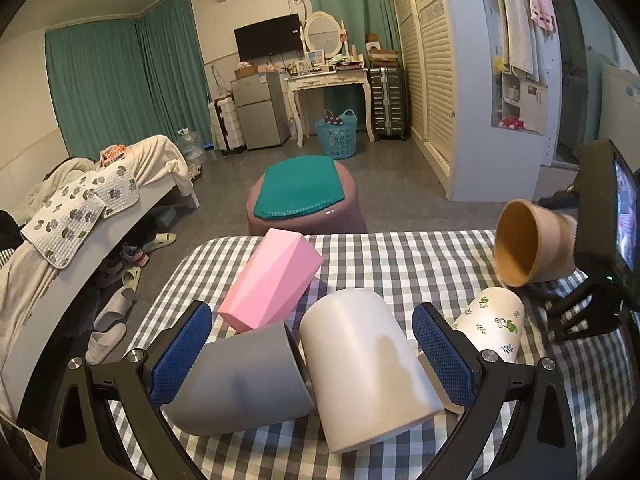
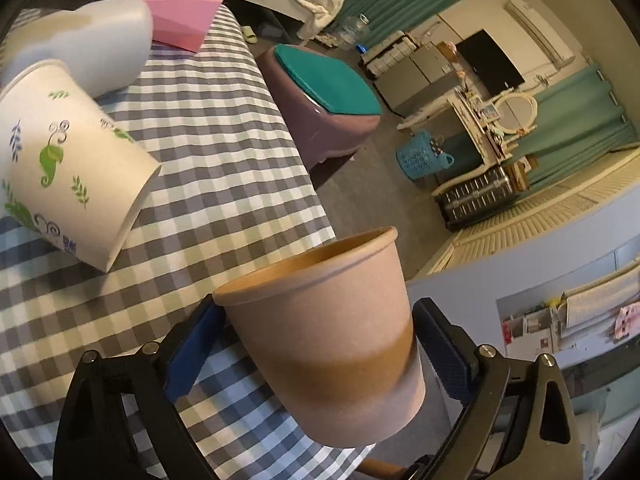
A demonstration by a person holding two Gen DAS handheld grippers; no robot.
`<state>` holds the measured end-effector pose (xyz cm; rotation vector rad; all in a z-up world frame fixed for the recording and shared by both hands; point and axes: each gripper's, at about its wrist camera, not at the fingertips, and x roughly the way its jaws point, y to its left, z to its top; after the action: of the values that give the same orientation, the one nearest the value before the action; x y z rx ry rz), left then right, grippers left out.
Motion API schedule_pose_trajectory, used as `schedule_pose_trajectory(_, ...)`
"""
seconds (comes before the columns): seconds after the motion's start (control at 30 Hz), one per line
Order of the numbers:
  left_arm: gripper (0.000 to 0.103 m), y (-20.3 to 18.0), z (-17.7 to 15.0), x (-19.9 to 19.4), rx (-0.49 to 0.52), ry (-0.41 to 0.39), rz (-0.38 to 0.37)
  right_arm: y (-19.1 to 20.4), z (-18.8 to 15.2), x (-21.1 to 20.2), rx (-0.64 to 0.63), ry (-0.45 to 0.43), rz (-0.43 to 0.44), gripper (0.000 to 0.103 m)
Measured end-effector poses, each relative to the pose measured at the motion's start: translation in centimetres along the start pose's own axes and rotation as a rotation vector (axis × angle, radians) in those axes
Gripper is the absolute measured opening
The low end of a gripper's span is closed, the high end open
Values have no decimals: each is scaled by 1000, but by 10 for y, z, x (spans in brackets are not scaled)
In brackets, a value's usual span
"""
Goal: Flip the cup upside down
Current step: 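Reach the right gripper to the tan paper cup and grasp its rim, then lift the tan paper cup with the right gripper and swing it toward the left tool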
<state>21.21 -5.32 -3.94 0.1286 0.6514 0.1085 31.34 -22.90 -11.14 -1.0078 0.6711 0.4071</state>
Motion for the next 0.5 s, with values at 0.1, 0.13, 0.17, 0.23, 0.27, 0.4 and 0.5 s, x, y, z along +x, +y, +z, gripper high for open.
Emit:
schedule_pose_trajectory(0.1, 103, 2, -1, -10, -1, -9, -1, -4, 2, -5, 48, 3, 6, 89)
schedule_pose_trajectory(0.13, 103, 3, -1, -14, -2, -13, 0, -5, 2, -9, 66, 0, 18, 89)
schedule_pose_trajectory(0.17, 103, 5, -1, -17, -3, -19, 1, -6, 1, -15, 83, -7, 27, 89)
schedule_pose_trajectory(0.23, 103, 9, 0, -26, -9, -28, 2, -9, 1, -28, 120, -6, 26, 88)
schedule_pose_trajectory(0.27, 103, 11, 1, -30, -14, -33, -1, -10, 1, -34, 140, -5, 31, 88)
schedule_pose_trajectory(0.4, 103, 24, 1, -52, -47, -69, -14, -12, -4, -79, 251, -7, 64, 88)
schedule_pose_trajectory(0.5, 103, 33, -3, -66, -70, -89, -21, -3, -8, -113, 345, 16, 105, 88)
